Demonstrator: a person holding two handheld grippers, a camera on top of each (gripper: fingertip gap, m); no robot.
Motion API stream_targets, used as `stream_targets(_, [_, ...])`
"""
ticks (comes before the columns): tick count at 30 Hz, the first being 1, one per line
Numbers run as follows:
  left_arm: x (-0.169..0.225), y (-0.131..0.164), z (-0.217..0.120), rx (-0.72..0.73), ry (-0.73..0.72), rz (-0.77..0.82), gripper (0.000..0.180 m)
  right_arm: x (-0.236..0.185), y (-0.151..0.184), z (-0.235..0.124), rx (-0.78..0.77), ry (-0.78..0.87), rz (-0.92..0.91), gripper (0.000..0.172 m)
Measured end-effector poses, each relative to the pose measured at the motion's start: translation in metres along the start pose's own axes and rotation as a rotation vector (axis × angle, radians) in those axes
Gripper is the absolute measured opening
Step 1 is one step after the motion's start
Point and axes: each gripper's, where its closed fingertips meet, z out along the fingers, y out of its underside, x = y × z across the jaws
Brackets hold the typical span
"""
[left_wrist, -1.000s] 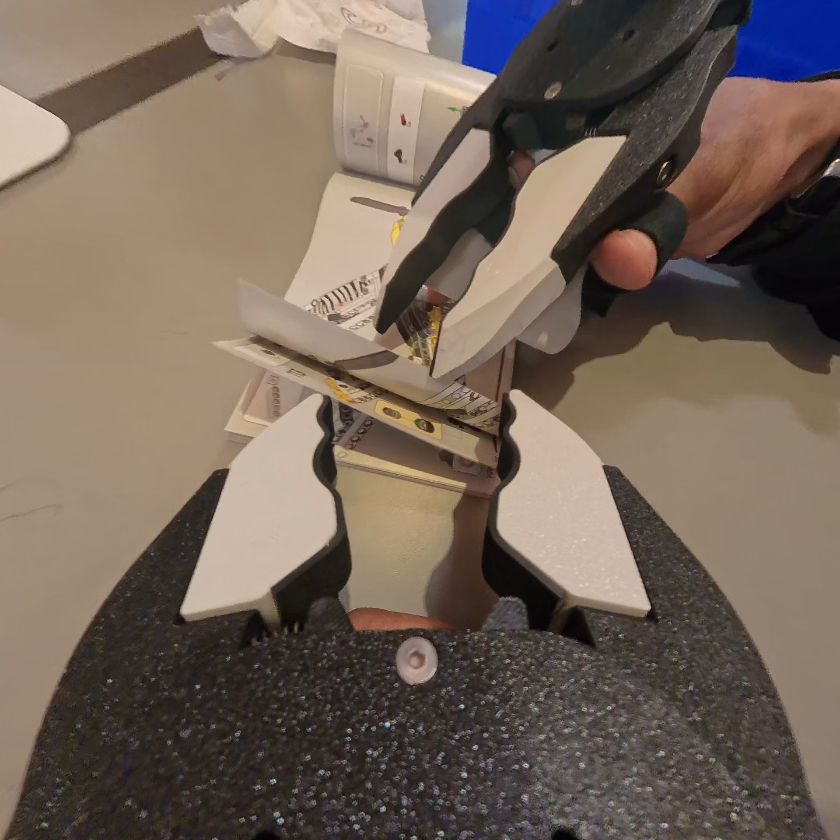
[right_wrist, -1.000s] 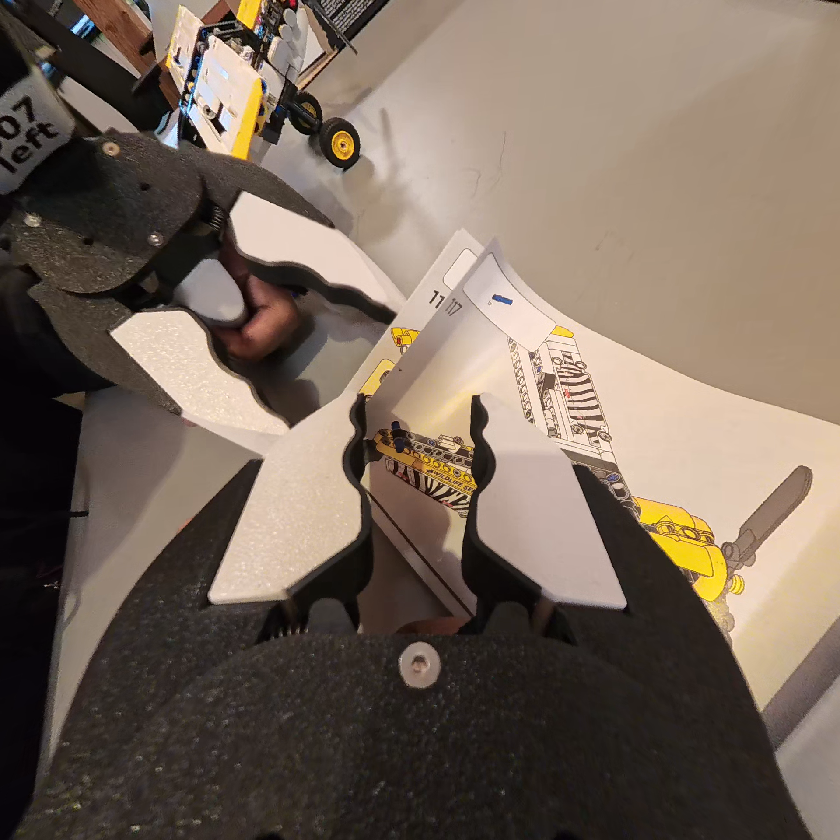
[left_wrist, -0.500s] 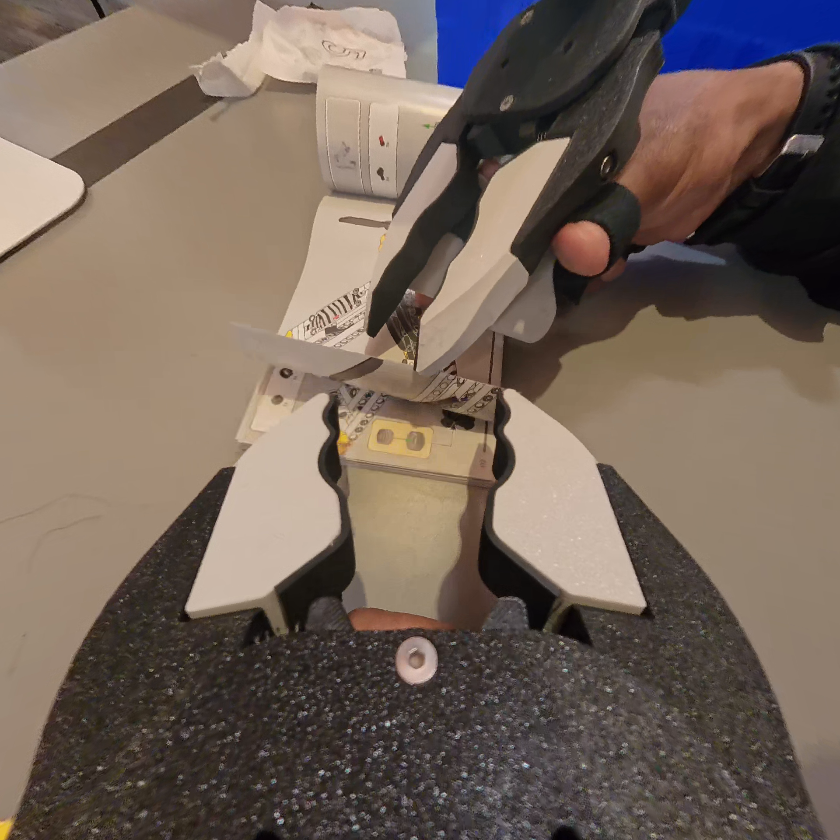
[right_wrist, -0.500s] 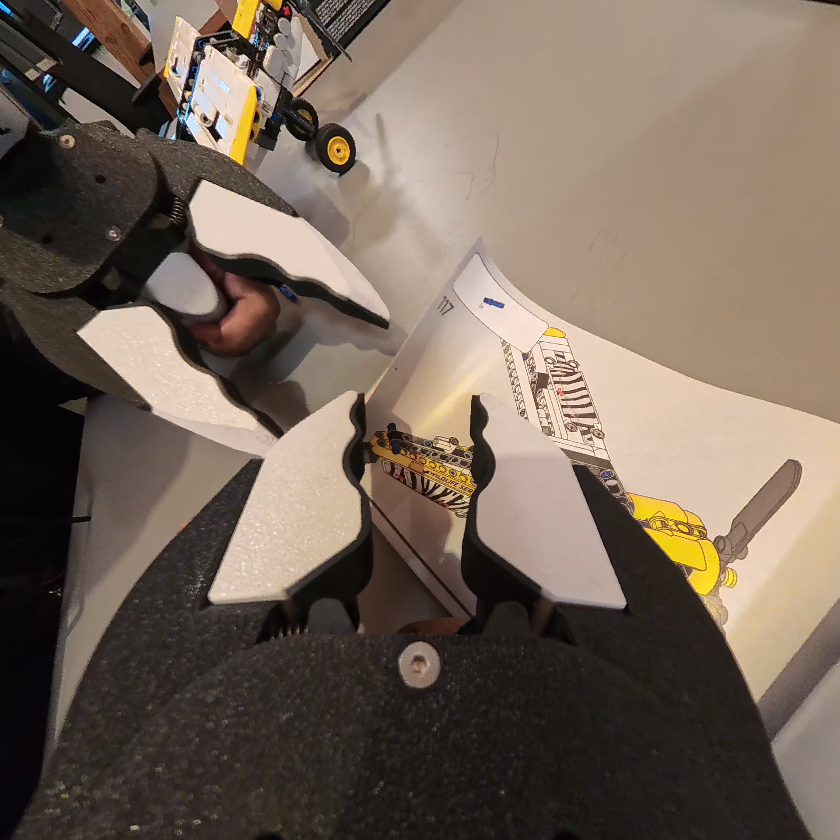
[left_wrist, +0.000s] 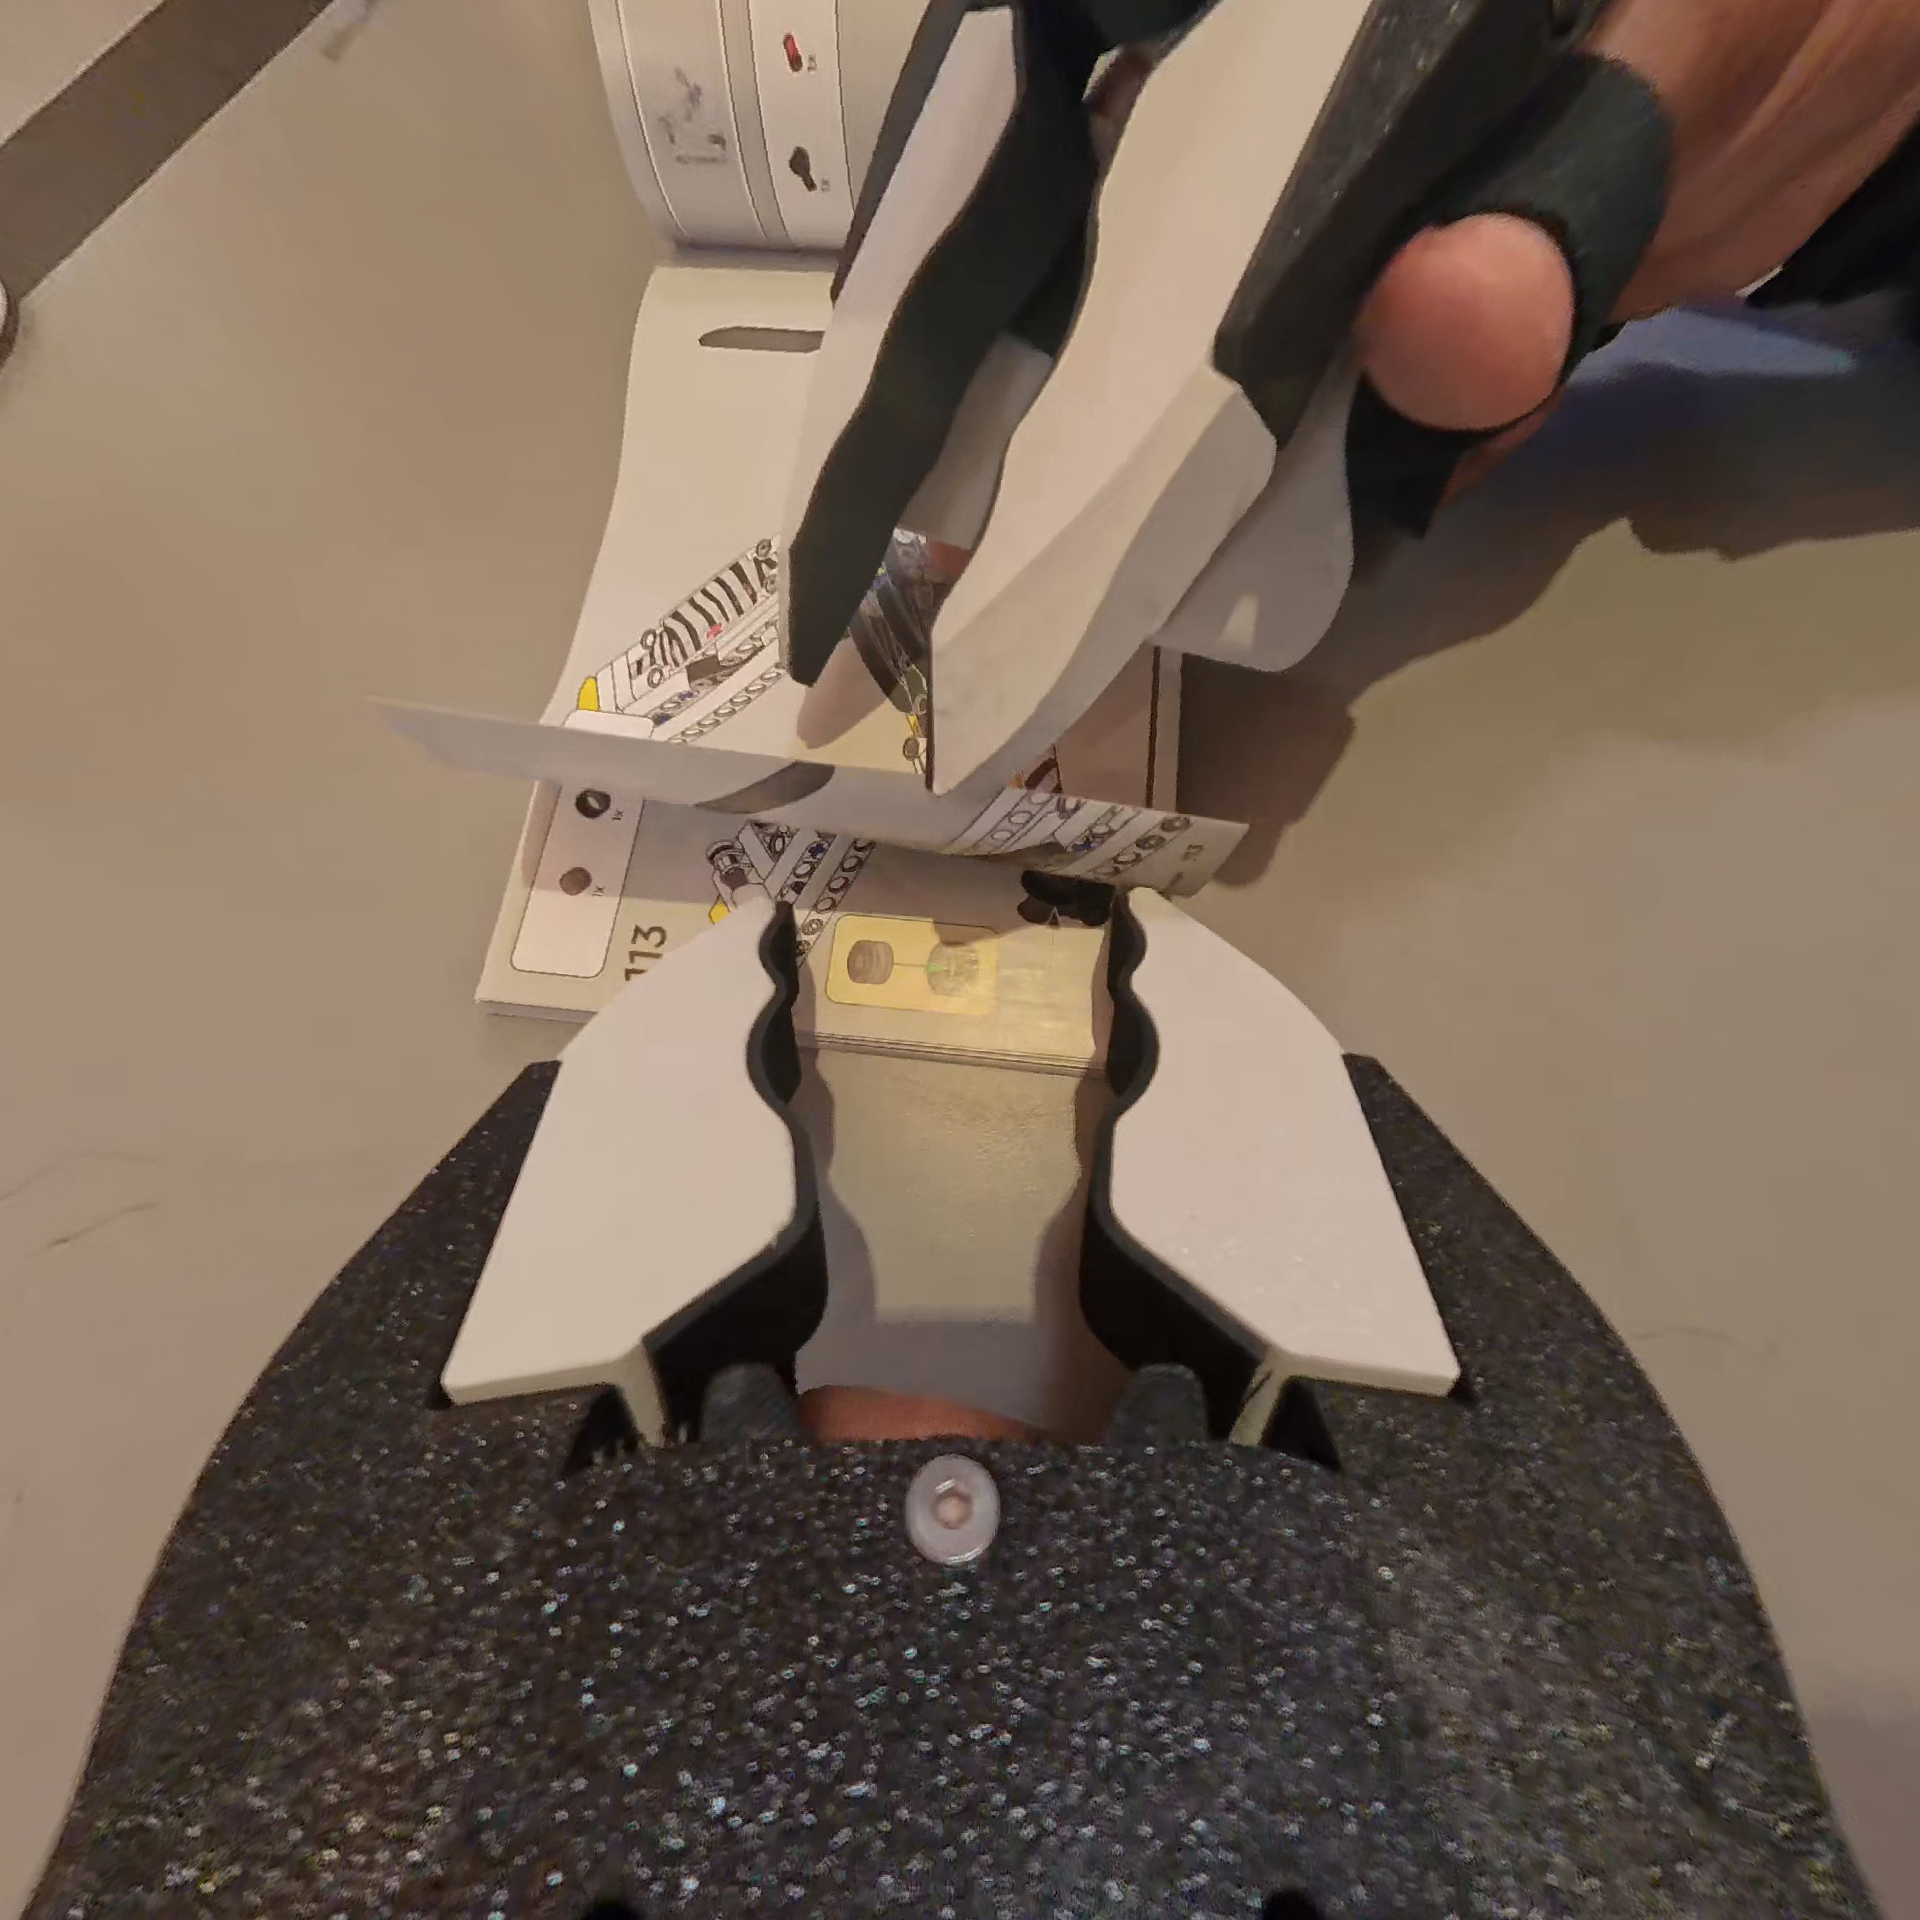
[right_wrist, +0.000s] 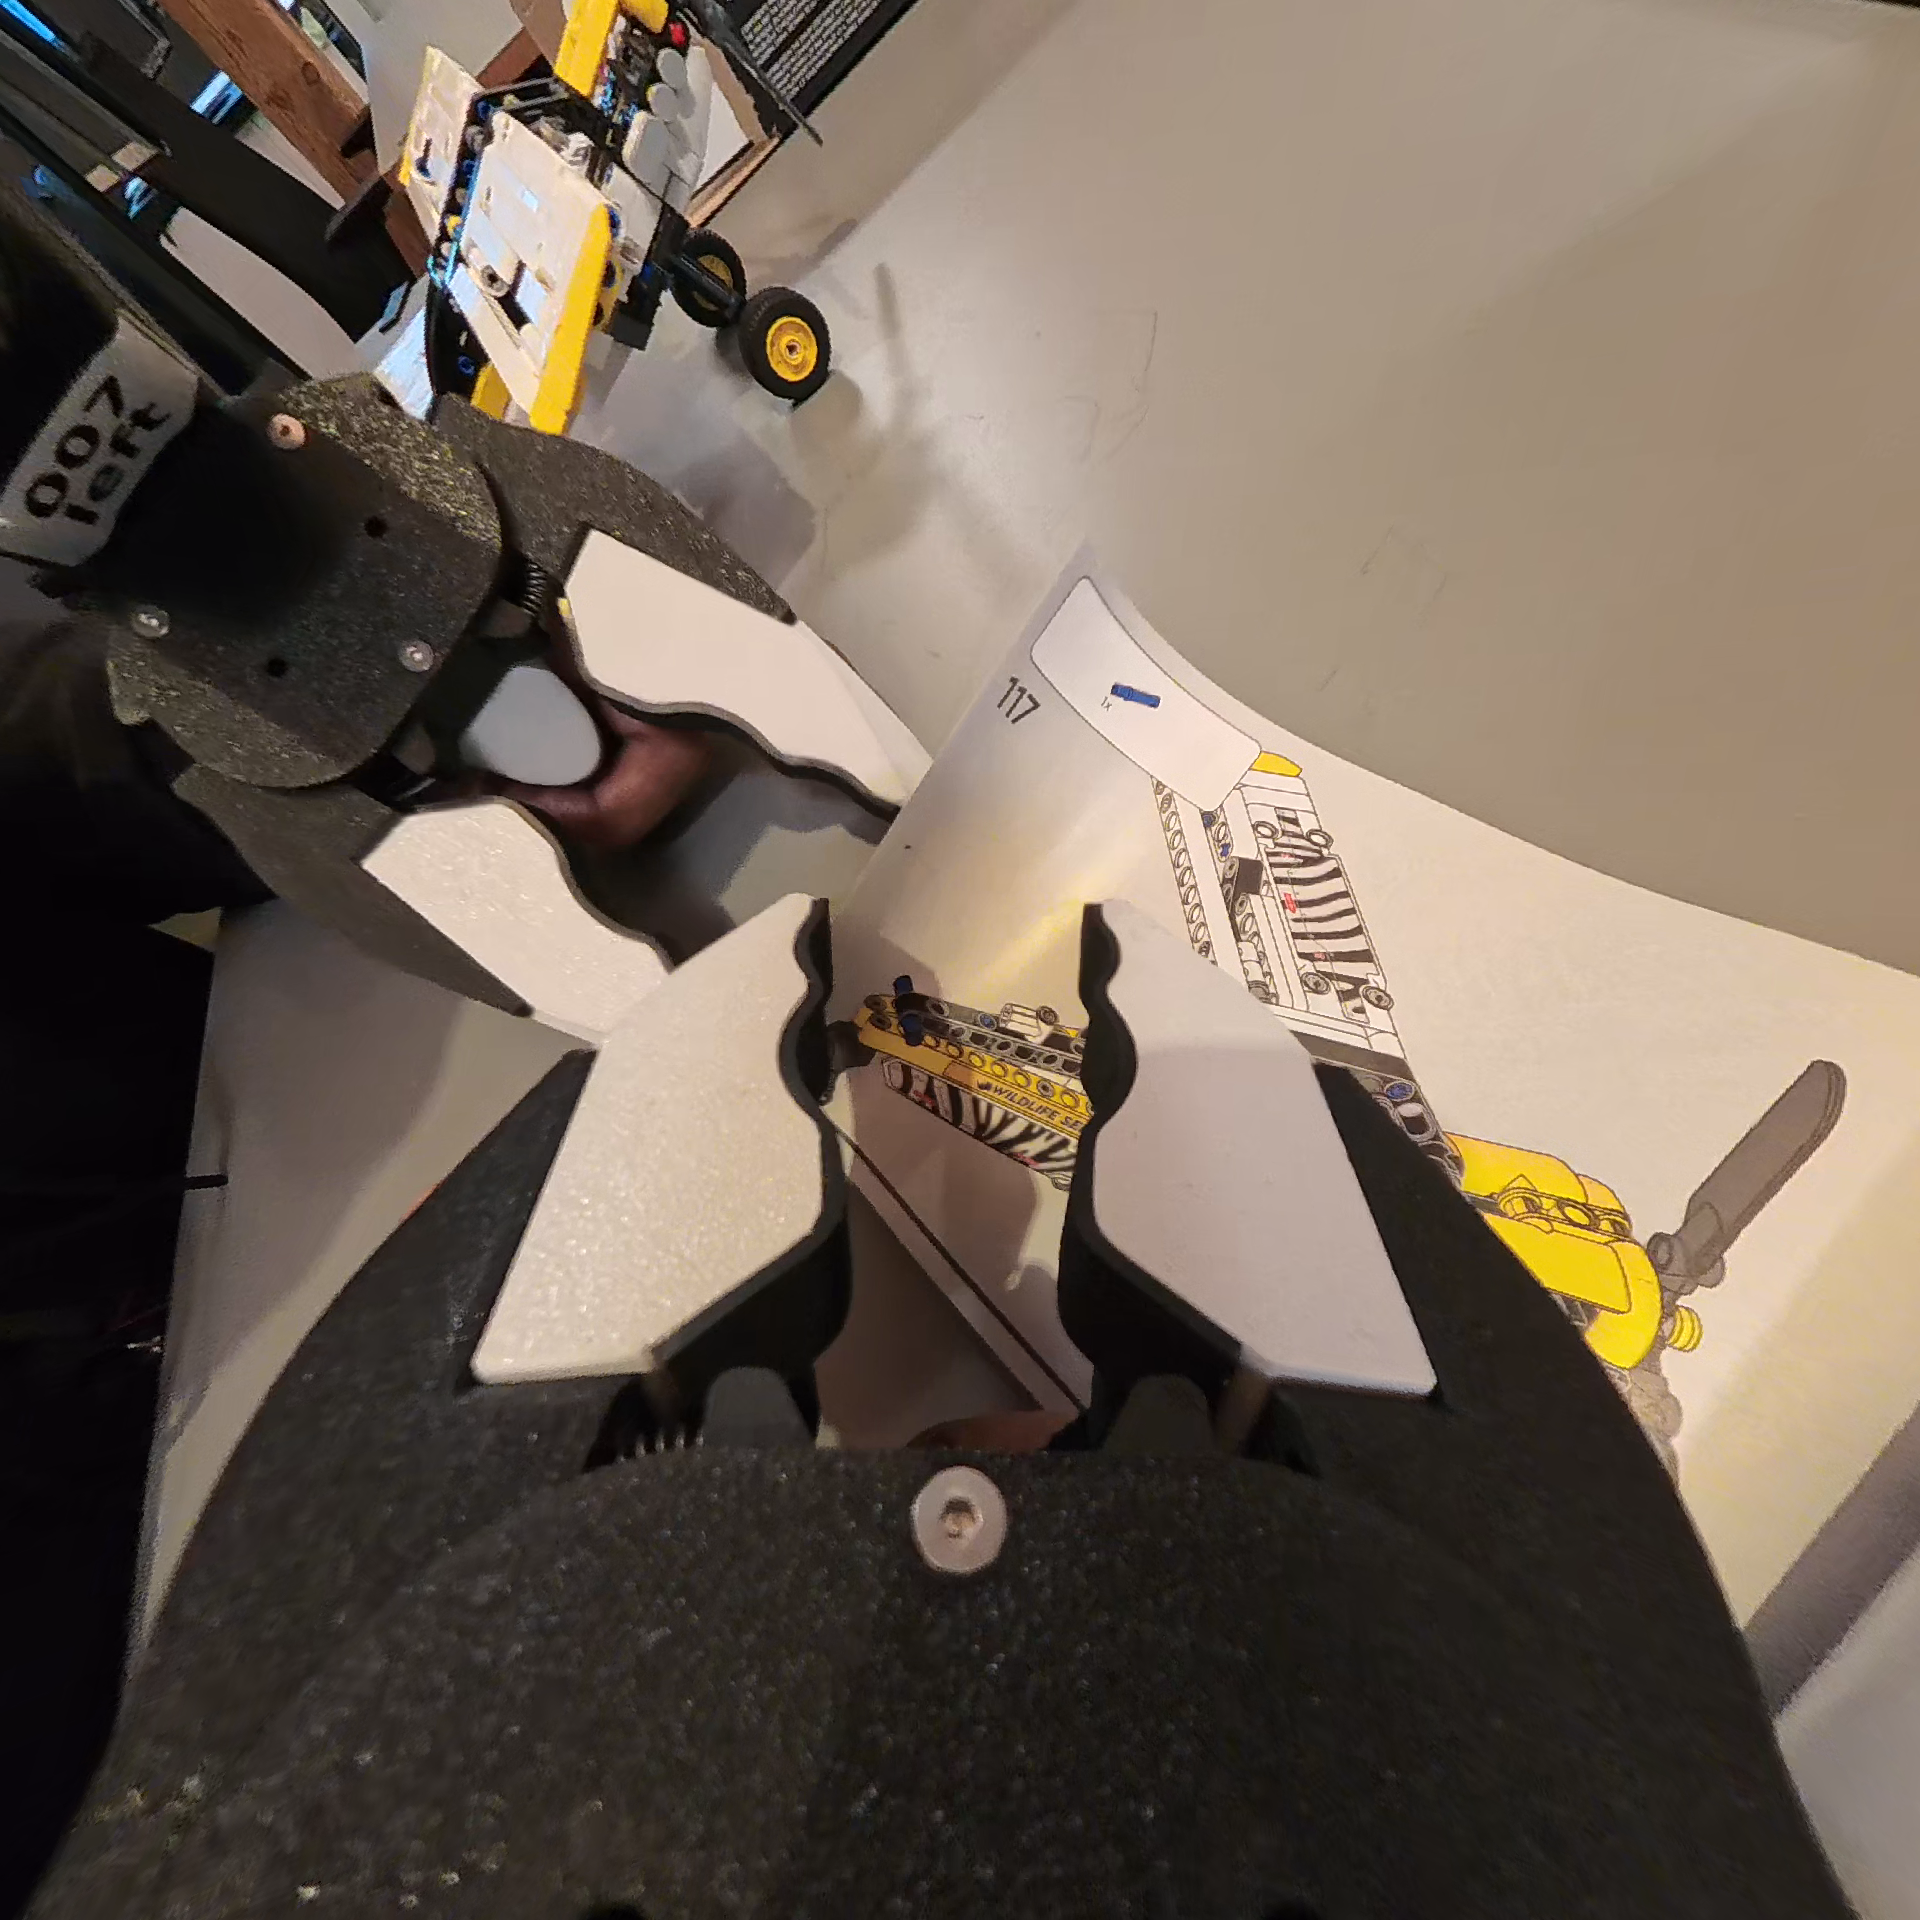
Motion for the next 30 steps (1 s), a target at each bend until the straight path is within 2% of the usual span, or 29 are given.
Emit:
stream_targets(23, [0.000, -0.005, -0.001, 0.033, 0.008, 0.006, 0.057, -0.016, -0.007, 0.001, 0.018, -0.044, -0.011, 0.049])
stream_targets(30, [0.001, -0.005, -0.001, 0.033, 0.003, 0.021, 0.057, -0.014, -0.003, 0.007, -0.006, 0.007, -0.043, 0.049])
